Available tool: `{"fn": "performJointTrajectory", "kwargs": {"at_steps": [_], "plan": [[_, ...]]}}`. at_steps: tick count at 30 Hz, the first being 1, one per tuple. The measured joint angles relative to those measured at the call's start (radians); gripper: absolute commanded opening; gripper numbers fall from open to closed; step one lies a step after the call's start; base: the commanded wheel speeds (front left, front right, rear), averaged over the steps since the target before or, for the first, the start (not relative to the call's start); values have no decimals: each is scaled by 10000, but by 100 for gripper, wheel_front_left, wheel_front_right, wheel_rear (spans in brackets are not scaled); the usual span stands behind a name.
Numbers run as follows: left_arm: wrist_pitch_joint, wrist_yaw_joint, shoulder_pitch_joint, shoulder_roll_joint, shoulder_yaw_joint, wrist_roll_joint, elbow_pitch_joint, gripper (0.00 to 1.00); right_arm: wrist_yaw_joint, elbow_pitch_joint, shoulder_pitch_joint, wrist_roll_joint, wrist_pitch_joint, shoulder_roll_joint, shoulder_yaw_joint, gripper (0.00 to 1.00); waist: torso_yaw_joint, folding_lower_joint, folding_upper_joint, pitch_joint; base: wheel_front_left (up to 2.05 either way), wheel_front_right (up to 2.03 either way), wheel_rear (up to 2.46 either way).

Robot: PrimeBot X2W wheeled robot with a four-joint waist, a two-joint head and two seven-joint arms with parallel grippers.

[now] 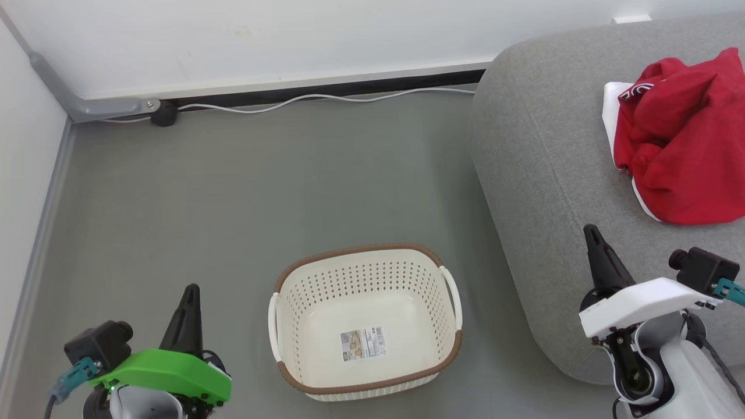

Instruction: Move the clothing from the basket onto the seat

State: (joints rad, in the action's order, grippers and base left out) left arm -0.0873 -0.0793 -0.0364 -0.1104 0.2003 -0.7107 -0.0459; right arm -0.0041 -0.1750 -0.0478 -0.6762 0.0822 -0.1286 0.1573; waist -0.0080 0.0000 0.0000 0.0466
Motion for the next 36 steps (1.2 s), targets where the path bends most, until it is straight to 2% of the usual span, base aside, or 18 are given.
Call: {"fn": "performJointTrajectory", "kwargs": {"at_steps": [36], "plan": [[642,882,129,2,-936,-4750,-907,0,570,-499,-10,-4700,-823,303,-1258,0,36,1,0,-212,0,0,0]]}}
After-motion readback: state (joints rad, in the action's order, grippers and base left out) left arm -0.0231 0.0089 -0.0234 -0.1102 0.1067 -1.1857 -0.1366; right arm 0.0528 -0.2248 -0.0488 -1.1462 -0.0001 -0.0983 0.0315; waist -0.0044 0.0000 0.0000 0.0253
